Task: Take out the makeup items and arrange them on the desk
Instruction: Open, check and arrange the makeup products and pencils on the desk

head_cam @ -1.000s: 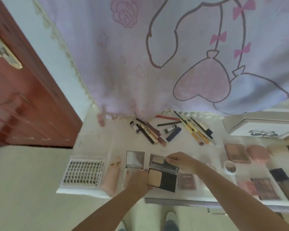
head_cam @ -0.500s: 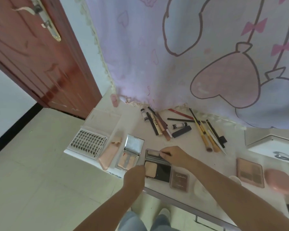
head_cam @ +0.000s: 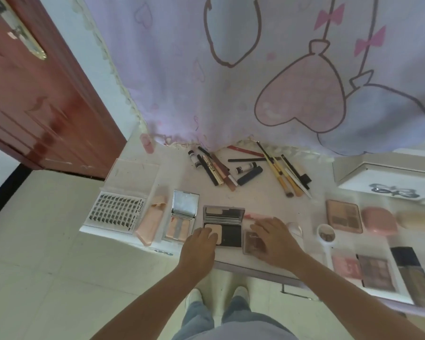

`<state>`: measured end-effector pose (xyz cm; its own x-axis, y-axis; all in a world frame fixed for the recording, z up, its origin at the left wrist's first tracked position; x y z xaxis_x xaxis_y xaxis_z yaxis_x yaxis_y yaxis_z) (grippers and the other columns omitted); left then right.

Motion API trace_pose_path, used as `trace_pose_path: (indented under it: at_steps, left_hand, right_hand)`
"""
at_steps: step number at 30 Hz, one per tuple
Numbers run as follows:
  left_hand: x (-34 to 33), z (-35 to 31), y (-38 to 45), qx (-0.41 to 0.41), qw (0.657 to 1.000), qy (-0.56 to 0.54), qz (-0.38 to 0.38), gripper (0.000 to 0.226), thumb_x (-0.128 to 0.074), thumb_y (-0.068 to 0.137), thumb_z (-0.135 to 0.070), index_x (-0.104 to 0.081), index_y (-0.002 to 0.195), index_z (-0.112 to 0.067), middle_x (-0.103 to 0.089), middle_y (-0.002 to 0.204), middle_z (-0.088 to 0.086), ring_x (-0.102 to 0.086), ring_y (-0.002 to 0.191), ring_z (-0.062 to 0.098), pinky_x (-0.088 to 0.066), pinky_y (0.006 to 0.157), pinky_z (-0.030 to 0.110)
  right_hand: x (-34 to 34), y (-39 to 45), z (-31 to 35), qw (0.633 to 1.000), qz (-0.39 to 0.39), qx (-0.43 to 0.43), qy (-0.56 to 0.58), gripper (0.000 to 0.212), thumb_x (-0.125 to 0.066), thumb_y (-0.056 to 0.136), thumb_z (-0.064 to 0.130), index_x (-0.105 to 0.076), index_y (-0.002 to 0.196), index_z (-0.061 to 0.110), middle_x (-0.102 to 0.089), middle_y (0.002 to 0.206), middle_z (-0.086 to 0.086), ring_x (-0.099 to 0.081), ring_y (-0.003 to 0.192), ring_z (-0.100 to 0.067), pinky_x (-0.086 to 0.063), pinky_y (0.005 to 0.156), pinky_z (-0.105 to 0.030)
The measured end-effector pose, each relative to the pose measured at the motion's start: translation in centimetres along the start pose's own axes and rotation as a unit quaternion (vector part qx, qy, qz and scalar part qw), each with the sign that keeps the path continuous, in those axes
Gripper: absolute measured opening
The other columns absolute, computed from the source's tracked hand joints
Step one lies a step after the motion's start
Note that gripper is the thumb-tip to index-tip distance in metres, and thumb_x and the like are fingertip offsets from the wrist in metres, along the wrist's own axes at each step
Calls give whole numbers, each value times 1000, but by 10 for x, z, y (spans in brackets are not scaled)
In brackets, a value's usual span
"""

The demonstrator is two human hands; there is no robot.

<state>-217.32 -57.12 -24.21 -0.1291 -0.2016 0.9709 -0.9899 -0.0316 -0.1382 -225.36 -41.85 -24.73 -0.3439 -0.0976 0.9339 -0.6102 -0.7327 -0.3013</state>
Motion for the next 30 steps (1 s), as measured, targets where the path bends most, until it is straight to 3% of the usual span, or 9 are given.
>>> trace_pose_path:
  at_steps: [4,6,8,10,12,14,20,27,30]
  left_hand:
    - [-8,-7,3,-34,999,-30,13,45,-90,29,-19,-70,69,-20,-68,72,-5,-66,62,10,-52,47,16]
    - [0,-9,4,-34,999,-39,13,38,-82,57,-21,-70,92,-15,-68,96,1,-66,87,15,-55,67,20]
    - [-2,-9,7,-39,996,-57,54,38,-51,89,-19,-51,127,-12,-50,131,3,-46,122,17,-43,97,23]
    - [0,-7,12,-19,986,-140,84,44,-43,94,-23,-37,137,-15,-40,140,0,-36,129,14,-32,105,20]
    - [12,-8,20,-4,967,-231,107,54,-55,90,-28,-35,139,-16,-41,140,0,-40,127,14,-32,104,20]
    - [29,-14,30,-7,934,-329,141,67,-67,82,-25,-34,139,-14,-41,138,1,-44,125,15,-36,102,21]
    - [106,-29,53,-50,837,-528,136,44,-70,75,0,-55,107,-26,-61,100,-17,-62,86,-9,-51,79,11]
    - [179,-30,68,-117,774,-616,85,48,-75,58,6,-61,96,-20,-74,84,-10,-70,78,9,-57,67,26]
    - [193,-27,69,-123,757,-639,65,48,-70,63,17,-58,92,-19,-73,77,-15,-69,73,0,-56,65,16]
  right_hand:
    - [-19,-3,-2,997,58,-35,-45,70,-78,22,66,-68,80,28,-69,78,7,-67,69,-10,-56,66,-29]
    - [-21,-2,-3,997,56,-54,-24,64,-83,19,56,-69,76,27,-68,72,6,-66,62,-11,-56,63,-25]
    - [-16,-2,-2,998,27,-53,11,63,-86,22,45,-68,79,25,-68,75,6,-65,64,-10,-57,62,-23]
    - [4,-9,5,997,1,-48,63,63,-86,42,37,-67,99,18,-67,98,-1,-65,88,-18,-53,82,-25]
    - [30,-14,9,987,-21,-84,132,63,-72,67,39,-54,124,17,-53,127,1,-46,119,-17,-26,98,-13]
    - [48,-18,9,977,-23,-82,194,63,-68,73,39,-48,129,18,-47,133,3,-39,124,-13,-18,91,-5]
    - [136,-30,23,959,-115,-32,257,62,-60,61,52,-66,111,16,-66,107,-6,-57,101,-17,-32,81,-4]
    - [210,-35,27,924,-236,-31,299,74,-55,48,58,-67,109,19,-57,99,16,-51,91,4,-36,88,-12]
    - [222,-31,28,925,-243,-16,291,58,-75,57,38,-67,108,12,-62,102,6,-54,89,1,-42,83,-14]
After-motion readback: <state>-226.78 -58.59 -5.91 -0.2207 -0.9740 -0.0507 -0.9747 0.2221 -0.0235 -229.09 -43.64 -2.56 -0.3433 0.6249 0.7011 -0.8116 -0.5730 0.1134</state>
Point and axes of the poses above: each hand's wrist, its own y-axis towards the middle knuckle, its own x-axis out of the back of the hand, z = x × y, the point moved 5 cm from there along y, towards the middle knuckle
